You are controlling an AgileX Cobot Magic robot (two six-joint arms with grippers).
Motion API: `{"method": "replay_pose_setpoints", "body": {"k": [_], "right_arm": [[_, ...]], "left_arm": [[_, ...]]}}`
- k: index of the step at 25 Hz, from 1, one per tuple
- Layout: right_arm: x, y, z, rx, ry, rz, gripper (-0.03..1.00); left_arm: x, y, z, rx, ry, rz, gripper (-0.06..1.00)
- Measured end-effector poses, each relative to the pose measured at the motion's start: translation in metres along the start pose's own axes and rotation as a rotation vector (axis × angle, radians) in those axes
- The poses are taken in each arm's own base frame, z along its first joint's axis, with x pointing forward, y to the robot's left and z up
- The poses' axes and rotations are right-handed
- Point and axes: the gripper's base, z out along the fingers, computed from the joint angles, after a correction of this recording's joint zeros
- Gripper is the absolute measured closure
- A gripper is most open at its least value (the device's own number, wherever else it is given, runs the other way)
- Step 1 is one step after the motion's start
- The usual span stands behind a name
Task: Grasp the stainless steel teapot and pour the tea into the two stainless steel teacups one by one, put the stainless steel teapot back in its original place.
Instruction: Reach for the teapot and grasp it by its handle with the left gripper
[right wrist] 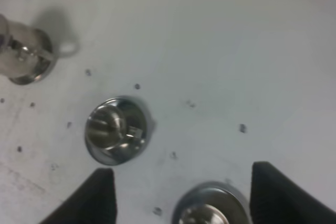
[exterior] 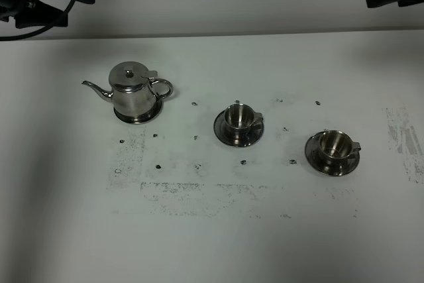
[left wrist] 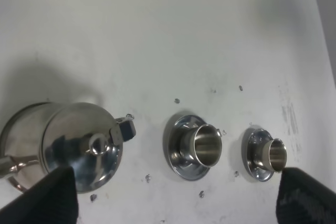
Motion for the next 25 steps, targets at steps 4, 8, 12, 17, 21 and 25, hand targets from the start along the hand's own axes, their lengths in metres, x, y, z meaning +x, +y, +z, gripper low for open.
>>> {"method": "replay_pose_setpoints", "body": {"k": [4,8,12,17,21,25], "right_arm": [[0.042,0.009,-0.018,0.099,-0.017,0.004,0.44],[0.103,0.023,-0.035,0.189,-0.084,0.018,0.44],[0.147,0.037,-0.049,0.210,-0.124,0.016,0.44],[0.200,0.055,-0.065,0.231,-0.159,-0.011,0.44],[0.237,0.071,-0.080,0.233,-0.203,-0.022,0.44],[0.267,0.089,-0.103,0.250,-0.296,-0.069,0.44]], "left_arm": [[0.001,-0.001,-0.003,-0.021,0.003,0.008,0.21],[0.001,-0.001,-0.004,-0.041,0.009,0.014,0.21],[0.001,0.000,-0.004,-0.044,0.010,0.015,0.21],[0.001,-0.001,-0.005,-0.044,0.010,0.016,0.21],[0.001,-0.001,-0.005,-0.044,0.008,0.017,0.21],[0.001,-0.007,-0.011,-0.048,-0.003,0.029,0.21]]}}
